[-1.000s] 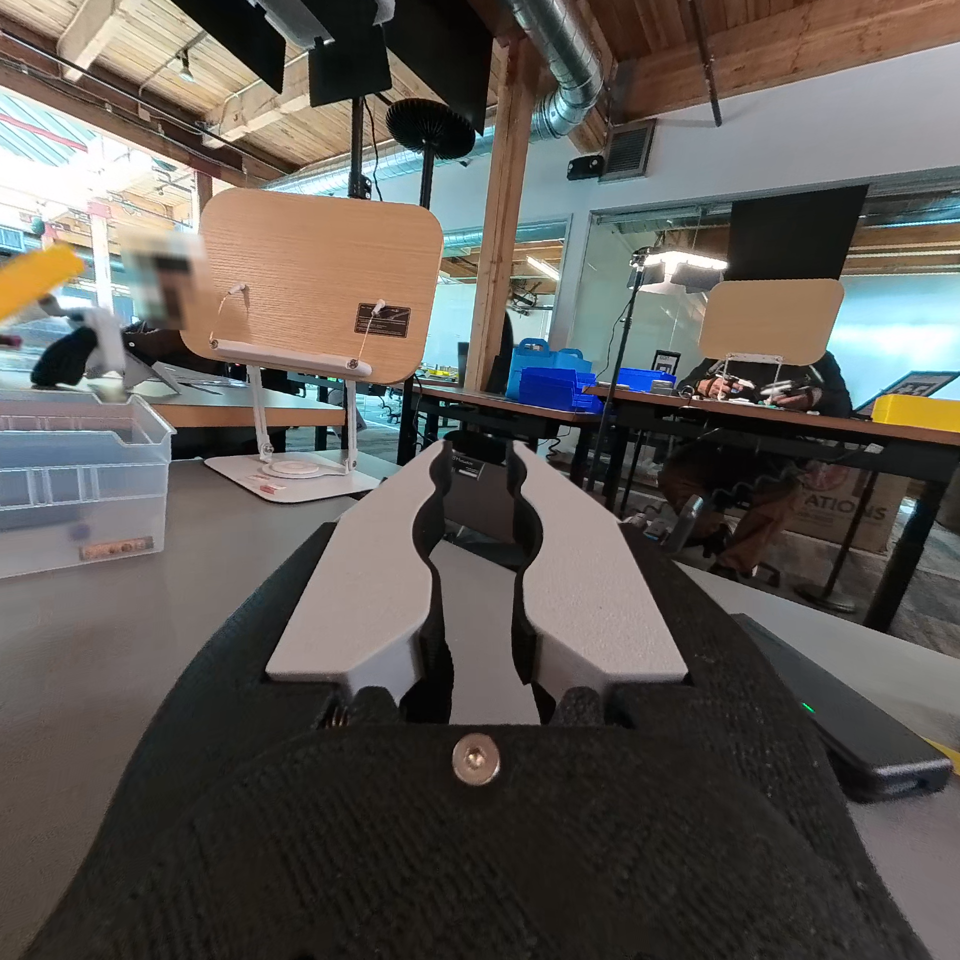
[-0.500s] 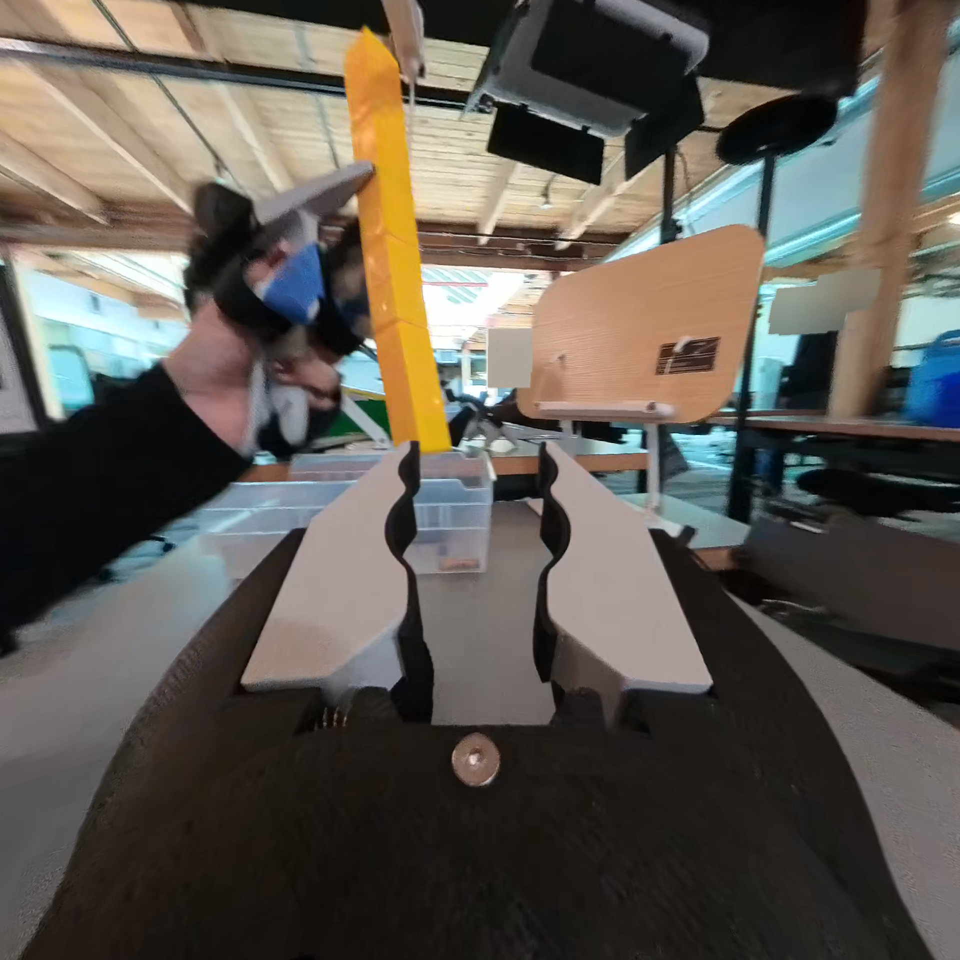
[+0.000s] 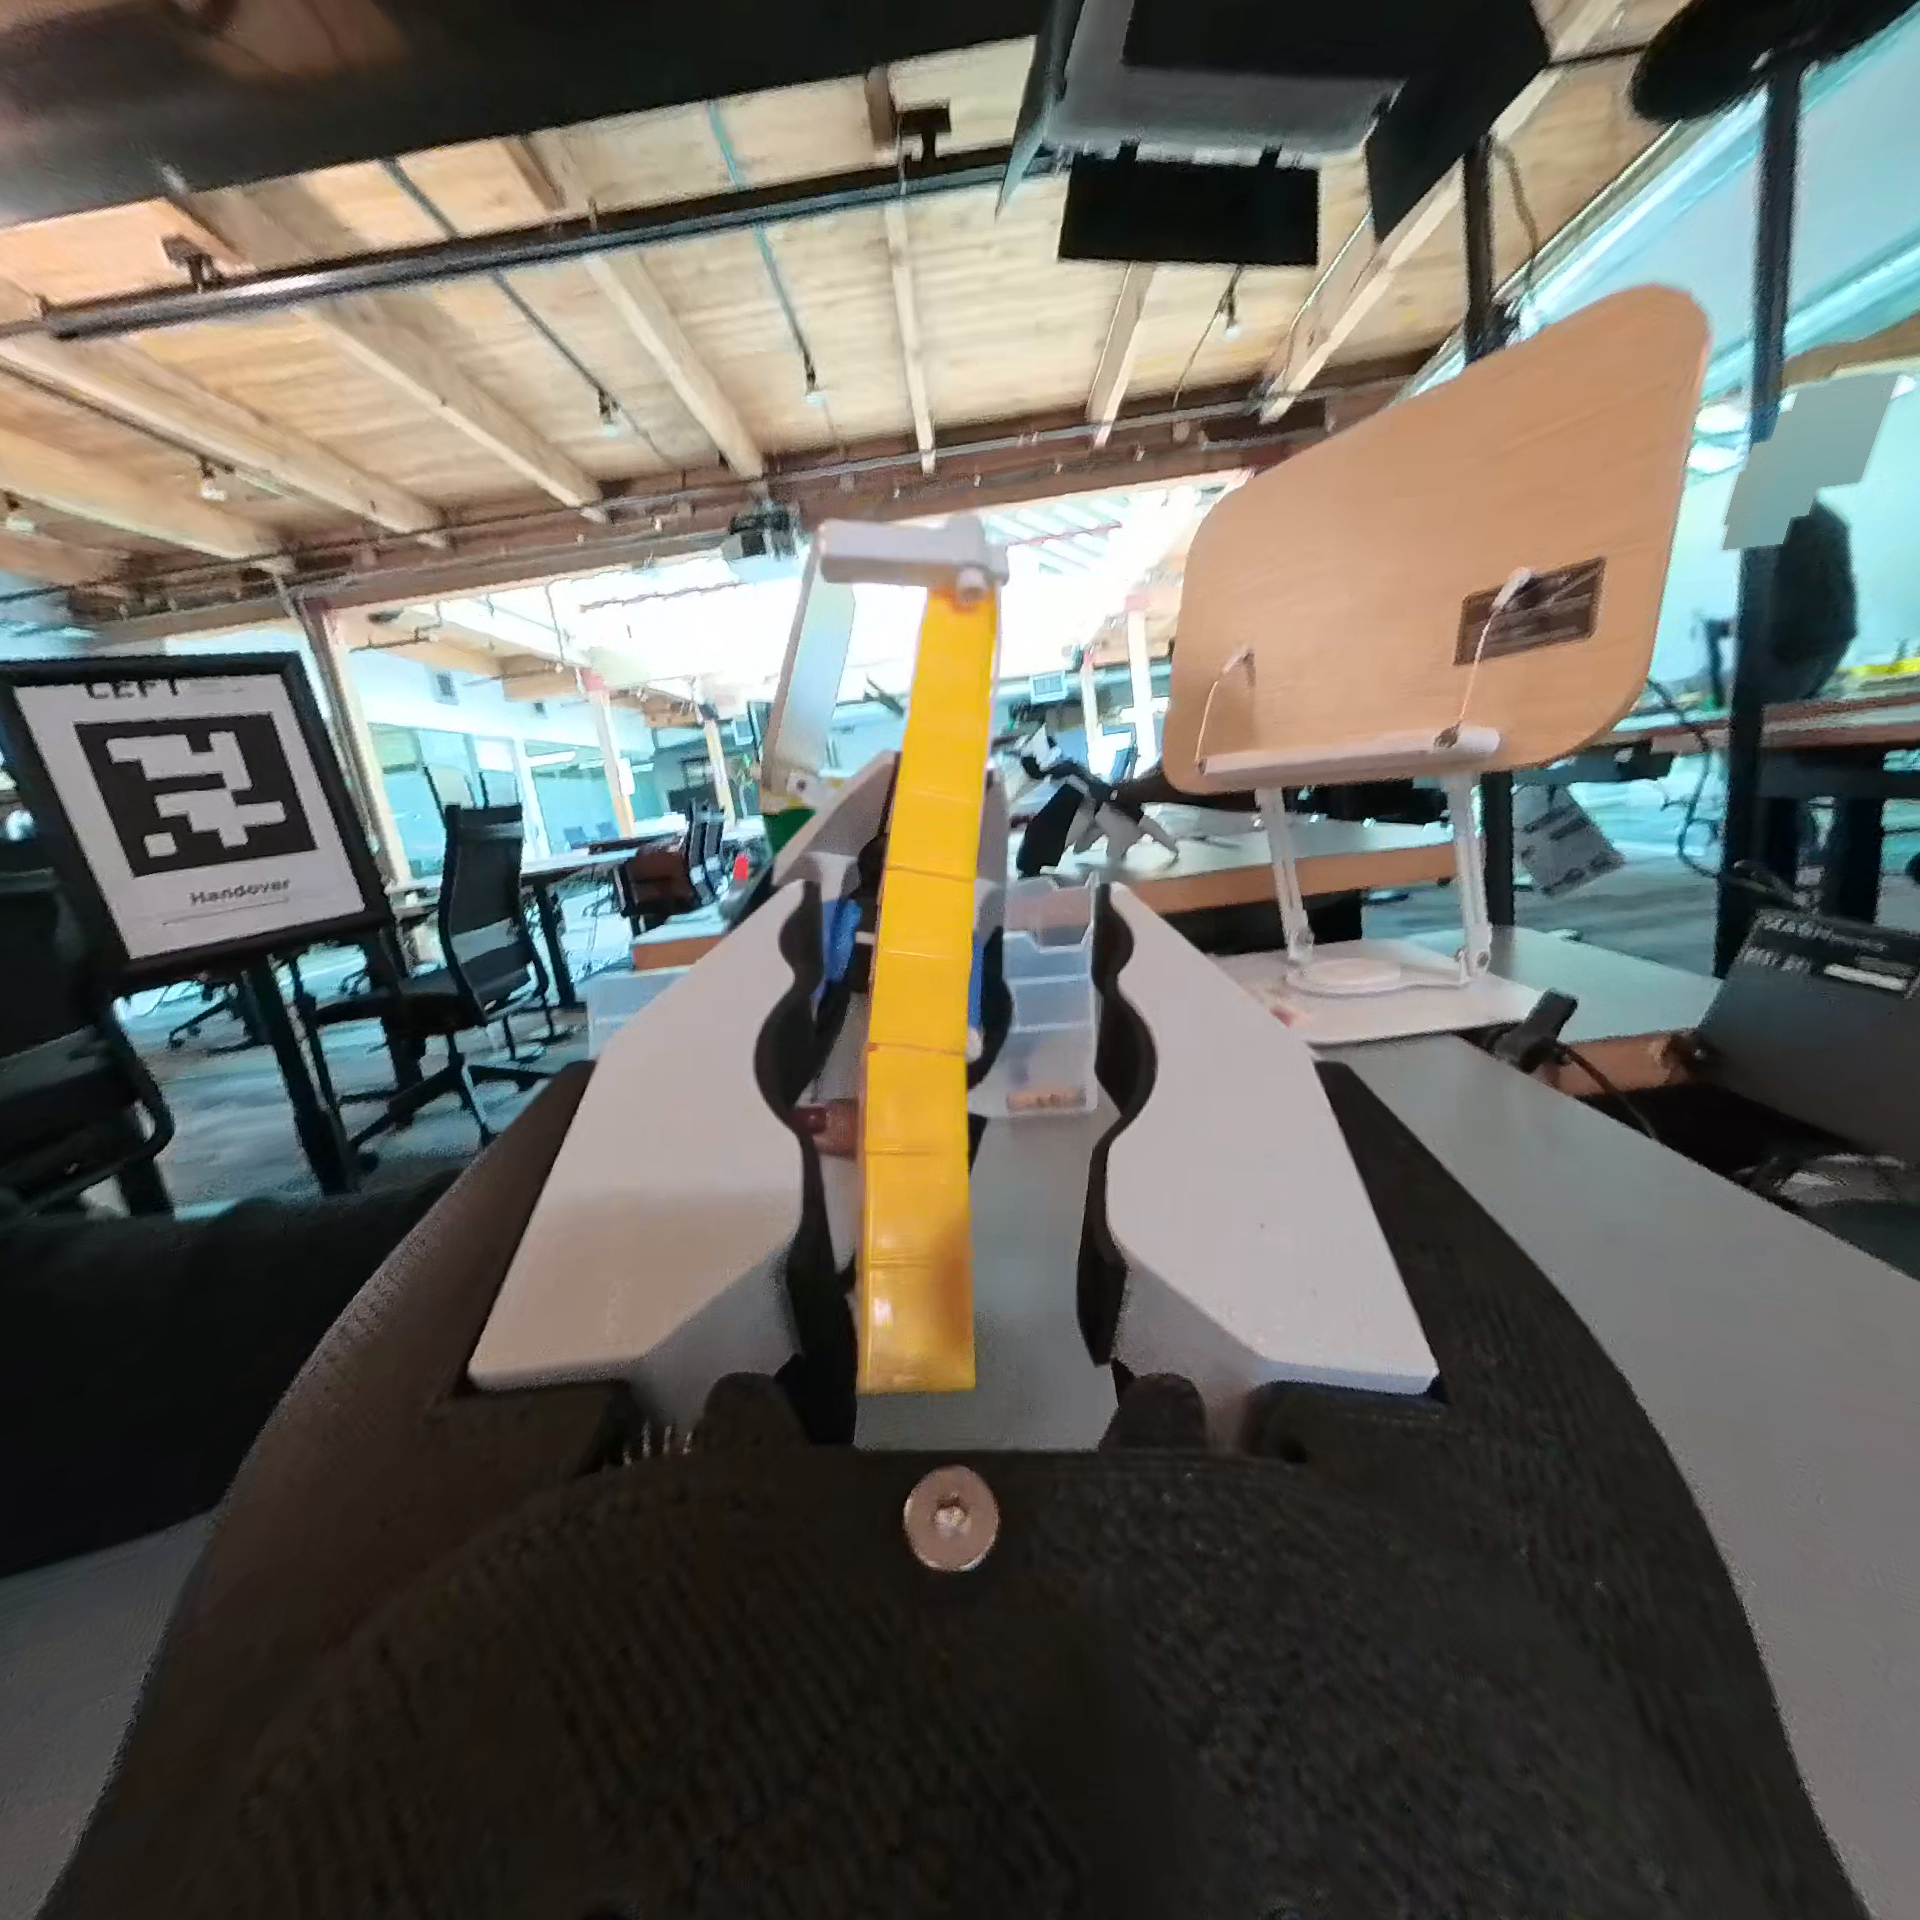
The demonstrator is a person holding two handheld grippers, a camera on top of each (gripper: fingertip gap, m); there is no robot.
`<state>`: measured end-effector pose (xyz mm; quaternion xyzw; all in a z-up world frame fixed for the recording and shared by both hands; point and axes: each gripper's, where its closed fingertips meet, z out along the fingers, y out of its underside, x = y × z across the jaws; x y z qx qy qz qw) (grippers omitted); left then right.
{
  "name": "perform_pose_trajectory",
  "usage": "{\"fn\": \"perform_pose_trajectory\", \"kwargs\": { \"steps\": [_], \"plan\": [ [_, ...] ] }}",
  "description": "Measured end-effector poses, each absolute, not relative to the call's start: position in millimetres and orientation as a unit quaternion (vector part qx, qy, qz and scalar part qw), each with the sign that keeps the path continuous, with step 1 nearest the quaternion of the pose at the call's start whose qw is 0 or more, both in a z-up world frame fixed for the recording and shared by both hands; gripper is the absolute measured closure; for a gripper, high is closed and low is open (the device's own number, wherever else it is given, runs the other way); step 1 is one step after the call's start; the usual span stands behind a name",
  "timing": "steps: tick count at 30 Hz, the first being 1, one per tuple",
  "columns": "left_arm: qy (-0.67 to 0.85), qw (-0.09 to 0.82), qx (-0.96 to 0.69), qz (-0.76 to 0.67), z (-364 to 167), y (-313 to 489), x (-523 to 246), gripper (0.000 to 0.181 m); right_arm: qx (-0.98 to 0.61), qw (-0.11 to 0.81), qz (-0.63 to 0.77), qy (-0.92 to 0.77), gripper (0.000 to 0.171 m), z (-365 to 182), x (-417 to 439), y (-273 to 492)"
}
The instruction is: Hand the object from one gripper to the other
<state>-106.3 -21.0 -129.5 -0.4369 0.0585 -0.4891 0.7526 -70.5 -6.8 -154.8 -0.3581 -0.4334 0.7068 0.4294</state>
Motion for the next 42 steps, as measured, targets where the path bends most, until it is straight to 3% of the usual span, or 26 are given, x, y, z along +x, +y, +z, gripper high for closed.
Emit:
{"fn": "perform_pose_trajectory", "kwargs": {
  "steps": [5,10,16,23,28,37,42],
  "plan": [
    [0.043,0.76,-0.425,-0.49,-120,-29,-118,0.162,-0.36,0.425,0.704,-0.44,0.12,-157,-72,-9],
    [0.035,0.753,-0.518,-0.403,-82,-59,-135,0.162,-0.371,0.427,0.706,-0.426,0.122,-157,-72,-1],
    [-0.079,0.664,-0.716,-0.202,-58,-131,-254,0.162,-0.377,0.424,0.71,-0.417,0.123,-155,-74,0],
    [-0.143,0.388,-0.909,-0.045,-113,-202,-351,0.162,-0.387,0.418,0.697,-0.435,0.124,-164,-83,-7],
    [-0.133,0.273,-0.953,-0.013,-147,-211,-361,0.162,-0.393,0.425,0.681,-0.449,0.125,-170,-86,-8],
    [-0.106,0.112,-0.988,-0.018,-237,-214,-357,0.162,-0.396,0.428,0.682,-0.442,0.126,-168,-86,-6],
    [-0.083,0.086,-0.993,-0.002,-272,-208,-357,0.162,-0.398,0.425,0.685,-0.437,0.127,-168,-87,-5]
  ]
}}
